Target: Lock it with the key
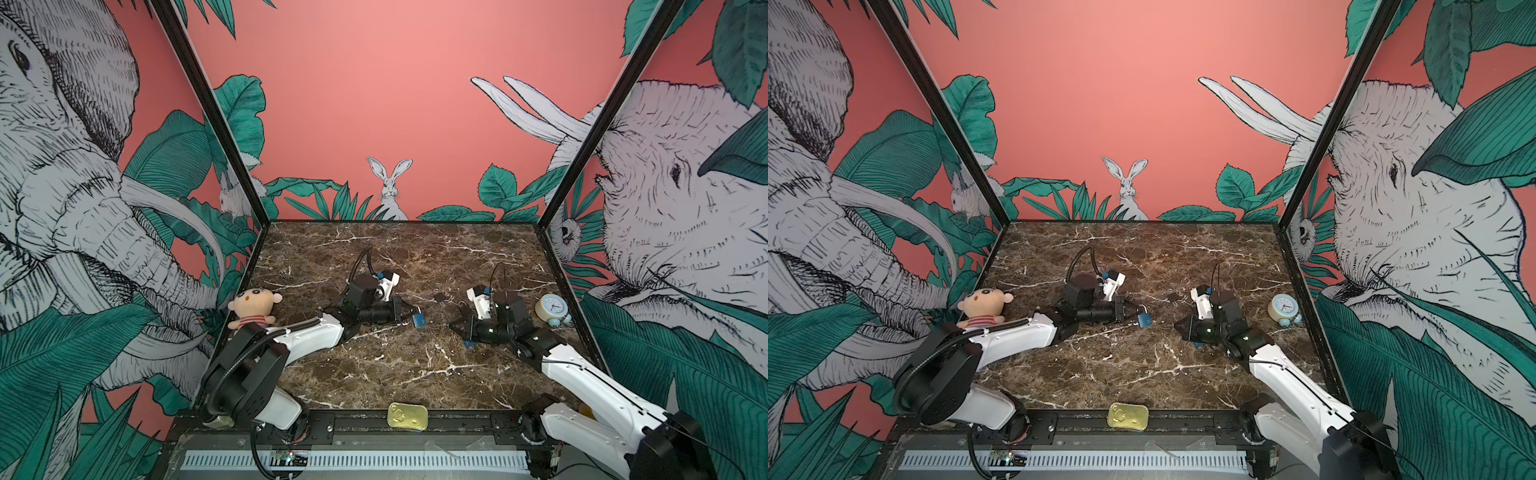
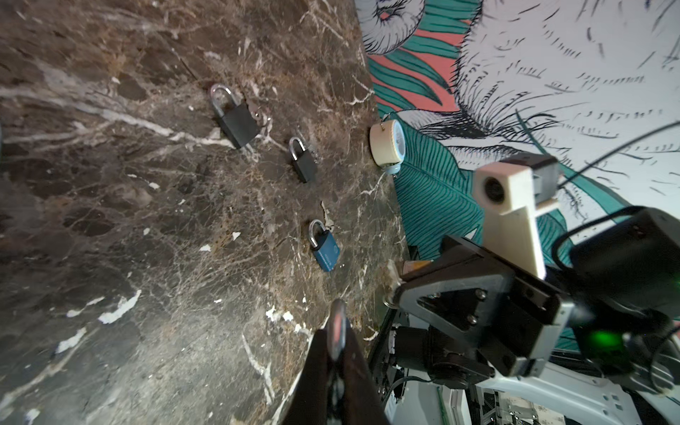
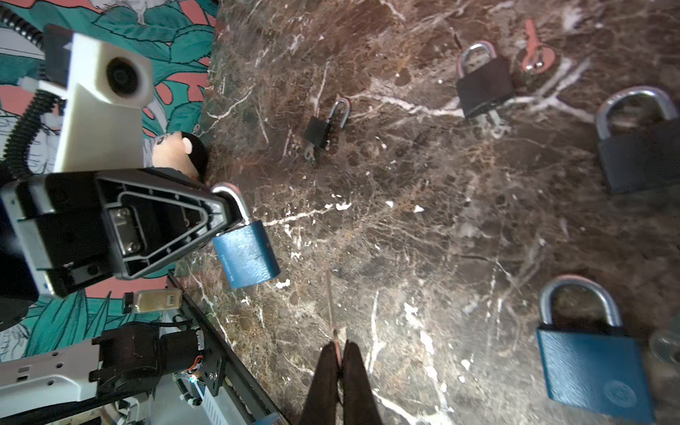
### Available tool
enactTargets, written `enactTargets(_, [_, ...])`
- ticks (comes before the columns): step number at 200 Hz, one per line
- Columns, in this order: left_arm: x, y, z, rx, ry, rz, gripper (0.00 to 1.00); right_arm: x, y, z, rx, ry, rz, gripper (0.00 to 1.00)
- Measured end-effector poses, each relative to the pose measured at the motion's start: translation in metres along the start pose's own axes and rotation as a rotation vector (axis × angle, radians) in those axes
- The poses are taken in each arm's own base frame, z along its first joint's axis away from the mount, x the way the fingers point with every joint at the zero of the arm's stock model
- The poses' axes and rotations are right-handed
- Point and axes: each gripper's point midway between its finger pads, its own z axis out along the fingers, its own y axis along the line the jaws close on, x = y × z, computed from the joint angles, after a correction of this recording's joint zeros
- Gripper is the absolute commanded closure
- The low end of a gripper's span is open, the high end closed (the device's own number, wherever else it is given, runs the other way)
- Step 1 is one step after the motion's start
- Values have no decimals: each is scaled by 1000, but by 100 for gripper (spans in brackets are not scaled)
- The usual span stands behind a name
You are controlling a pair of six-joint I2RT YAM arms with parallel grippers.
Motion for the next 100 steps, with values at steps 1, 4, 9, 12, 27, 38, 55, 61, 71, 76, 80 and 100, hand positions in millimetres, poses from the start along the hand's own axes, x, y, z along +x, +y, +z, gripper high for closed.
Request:
enactTargets(1, [0,1,1,-1,1,-1,100,0,0,0,2,-1,0,100])
enactTargets(4, [2,4,4,-7,9,-9,100,1,-1,-2,6,-3,0,100])
enactTargets(9, [4,9,7,-15,17,-18,100,2,-3,-3,14,-5,2,100])
enactTargets(12, [6,13,10,-20,25,-26,100,2,-3,-4,19,-6,1,100])
enactTargets(27, [16,26,23,-46,64,-54,100,3,-6,-8,35,-10,1,100])
enactTargets(38, [25,31,32,-57,94,-64,100,5,-9,-9,51,-7,5,100])
enactTargets(55, [33,34,42,-66,125,-71,100,8,-14,-10,76,3,13,100])
enactTargets(61, [35,34,45,-67,132,-72,100,9,-16,-10,81,5,13,100])
enactTargets(71, [36,34,49,-68,139,-71,100,10,-17,-11,88,7,15,100])
enactTargets(76, [36,33,50,-68,141,-69,100,10,-18,-11,91,8,16,100])
enactTargets(80, [36,33,51,-68,141,-68,100,10,-18,-11,93,8,15,100])
enactTargets(100, [33,32,53,-70,139,-66,100,9,-20,-11,103,2,11,100])
